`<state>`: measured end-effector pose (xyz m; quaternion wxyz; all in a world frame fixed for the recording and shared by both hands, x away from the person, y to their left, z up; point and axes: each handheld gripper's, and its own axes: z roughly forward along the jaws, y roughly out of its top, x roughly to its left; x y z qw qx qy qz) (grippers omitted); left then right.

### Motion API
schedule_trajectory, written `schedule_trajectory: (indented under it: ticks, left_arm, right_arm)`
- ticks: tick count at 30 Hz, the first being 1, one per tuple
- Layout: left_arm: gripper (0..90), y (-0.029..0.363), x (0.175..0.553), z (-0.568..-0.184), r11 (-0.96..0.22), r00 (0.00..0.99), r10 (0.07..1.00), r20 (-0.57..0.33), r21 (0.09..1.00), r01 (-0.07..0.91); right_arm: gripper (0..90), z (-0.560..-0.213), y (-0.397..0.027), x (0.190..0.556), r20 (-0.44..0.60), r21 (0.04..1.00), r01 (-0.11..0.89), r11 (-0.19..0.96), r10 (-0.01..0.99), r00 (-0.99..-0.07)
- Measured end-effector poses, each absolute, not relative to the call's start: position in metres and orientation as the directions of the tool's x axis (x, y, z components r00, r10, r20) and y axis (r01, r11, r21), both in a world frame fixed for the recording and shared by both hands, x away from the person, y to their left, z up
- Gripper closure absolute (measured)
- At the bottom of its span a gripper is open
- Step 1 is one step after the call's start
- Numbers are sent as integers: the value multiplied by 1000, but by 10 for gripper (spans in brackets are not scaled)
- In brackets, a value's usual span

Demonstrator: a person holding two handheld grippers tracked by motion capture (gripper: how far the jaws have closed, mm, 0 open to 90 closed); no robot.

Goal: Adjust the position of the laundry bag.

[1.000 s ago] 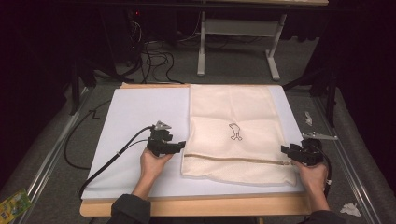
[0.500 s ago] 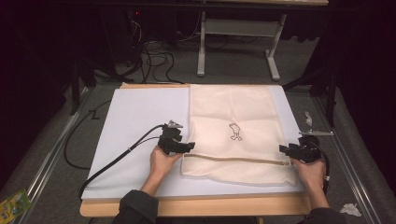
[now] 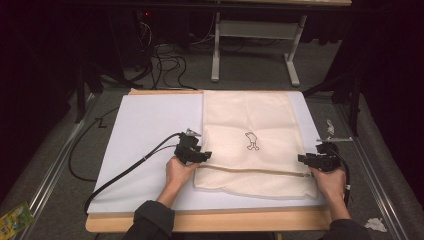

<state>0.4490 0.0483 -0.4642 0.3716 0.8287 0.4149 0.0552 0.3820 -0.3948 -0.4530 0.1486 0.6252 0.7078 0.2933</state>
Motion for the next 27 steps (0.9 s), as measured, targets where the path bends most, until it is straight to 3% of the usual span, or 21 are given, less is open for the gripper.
schedule_trajectory:
  ticks: [9,10,15,27]
  left_arm:
    - [606,44,452,-469,-384,645,733,-217,651,655]
    - [686,44,451,-470,-389,648,732,-210,652,651]
    - [831,46,454,-467,-391,655,727,-208,658,643]
    - [862,52,452,-457,-378,660,725,-197,686,621]
  right_arm:
    - [689,-455,-394,385,153,580,812,59,972,-179]
    - [744,-456,-392,386,147,573,816,71,971,-188]
    - [873,-455,-392,387,133,574,813,102,967,-215]
    - [896,-450,-390,383,145,605,788,117,957,-253]
